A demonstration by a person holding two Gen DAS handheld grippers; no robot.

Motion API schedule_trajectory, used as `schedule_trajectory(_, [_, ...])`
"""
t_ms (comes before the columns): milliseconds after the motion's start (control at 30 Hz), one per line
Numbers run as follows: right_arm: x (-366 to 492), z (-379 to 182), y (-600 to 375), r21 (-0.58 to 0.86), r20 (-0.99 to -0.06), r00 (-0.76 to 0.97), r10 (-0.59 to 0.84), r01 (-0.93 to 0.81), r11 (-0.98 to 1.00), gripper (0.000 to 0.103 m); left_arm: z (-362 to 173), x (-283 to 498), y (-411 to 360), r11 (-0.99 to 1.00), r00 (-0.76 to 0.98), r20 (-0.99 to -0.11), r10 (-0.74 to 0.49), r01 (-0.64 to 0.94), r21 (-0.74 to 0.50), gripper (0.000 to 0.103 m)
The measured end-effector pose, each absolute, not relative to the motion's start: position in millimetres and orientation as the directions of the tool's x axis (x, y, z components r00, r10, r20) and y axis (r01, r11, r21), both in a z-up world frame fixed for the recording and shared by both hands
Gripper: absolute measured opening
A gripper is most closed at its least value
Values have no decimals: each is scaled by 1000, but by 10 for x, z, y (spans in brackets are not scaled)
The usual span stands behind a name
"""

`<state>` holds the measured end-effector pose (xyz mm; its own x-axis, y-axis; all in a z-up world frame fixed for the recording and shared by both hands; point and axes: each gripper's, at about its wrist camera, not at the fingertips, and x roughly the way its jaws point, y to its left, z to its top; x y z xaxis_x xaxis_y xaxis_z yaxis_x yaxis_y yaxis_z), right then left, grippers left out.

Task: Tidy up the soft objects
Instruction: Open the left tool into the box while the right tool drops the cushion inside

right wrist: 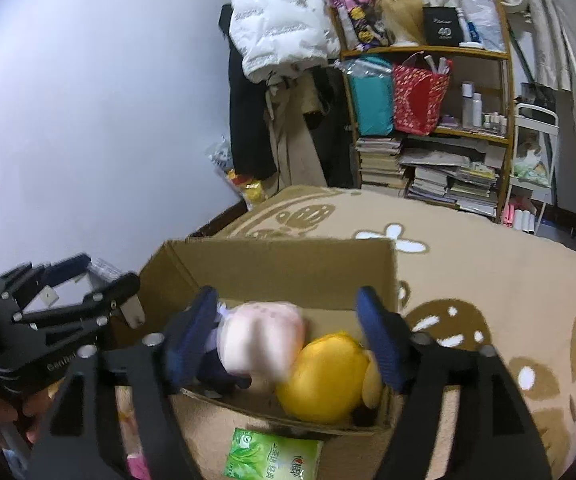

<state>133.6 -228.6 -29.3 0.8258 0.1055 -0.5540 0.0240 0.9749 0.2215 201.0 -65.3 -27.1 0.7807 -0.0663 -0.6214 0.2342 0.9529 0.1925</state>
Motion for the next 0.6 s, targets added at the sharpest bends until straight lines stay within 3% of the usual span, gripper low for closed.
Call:
schedule_trajectory(67, [1282,-250,-2322,236,-542,834,104,33,971,93,-255,1975,-632,954,786,-616,-60,226,196,77])
schedule_trajectory(200, [1198,-199,-2333,231,-551,829,93,44,972,94,-152,1901,-611,951,803,-595,-36,211,227,85])
schedule_trajectory(267, [1150,-164,-2324,224,-554,828,89,46,973,101,-105,1856,-591,951,806,-591,-34,208,228,96])
schedule_trajectory(433, [1034,-53,-2294,216,-552,830,78,52,975,103,32,1691,-484,956,821,-571,-32,192,222,103])
schedule_trajectory(600, [906,43,-2226,201,-563,823,72,52,978,103,121,1537,-343,965,813,-582,-28,173,195,103])
